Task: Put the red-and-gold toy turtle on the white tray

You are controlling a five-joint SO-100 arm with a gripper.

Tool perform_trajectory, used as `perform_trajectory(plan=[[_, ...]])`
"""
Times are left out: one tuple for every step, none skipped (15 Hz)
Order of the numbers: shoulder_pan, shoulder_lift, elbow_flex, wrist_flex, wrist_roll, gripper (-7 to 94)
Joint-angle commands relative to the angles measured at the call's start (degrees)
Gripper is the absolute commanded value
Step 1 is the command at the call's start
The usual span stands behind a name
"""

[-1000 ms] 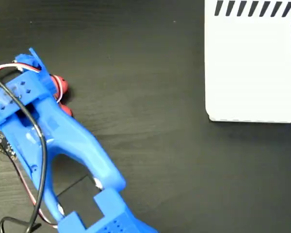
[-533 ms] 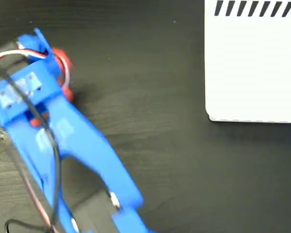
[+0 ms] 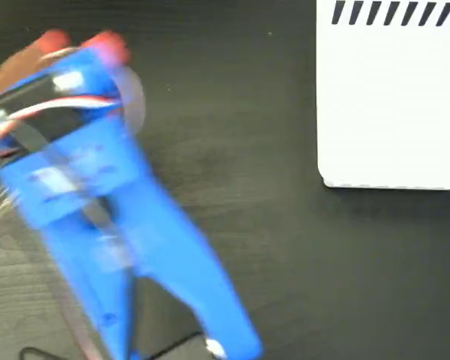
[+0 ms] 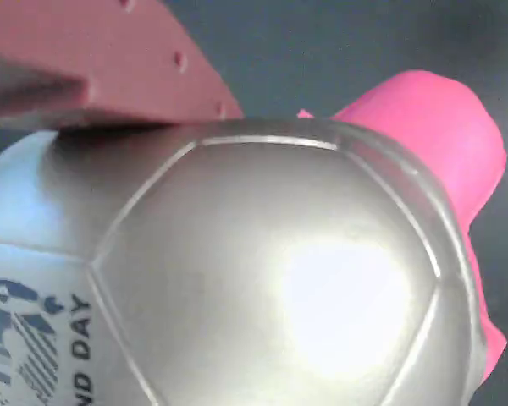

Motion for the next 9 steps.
perform_trajectory(plan=[[11.5,8.8,-6.8,-0.9,1.6,0],[17.3,8.5,-7.7,-3.6,4.5,0],[23.1,7.1,-9.1,-4.9,6.3,0],[29.2,4.5,-11.3,-4.7,7.9,0],[34.7,1.2,-13.8,-3.5,9.1,0],[39.4,-2.0,-15.6,-2.9,10.3,0],[42.3,-5.2,-17.0,-1.4,10.5,0],[43.9,-7.6,-16.7,-1.4,11.3,0],[44.9,-10.5,-15.6,-1.6,11.8,0]])
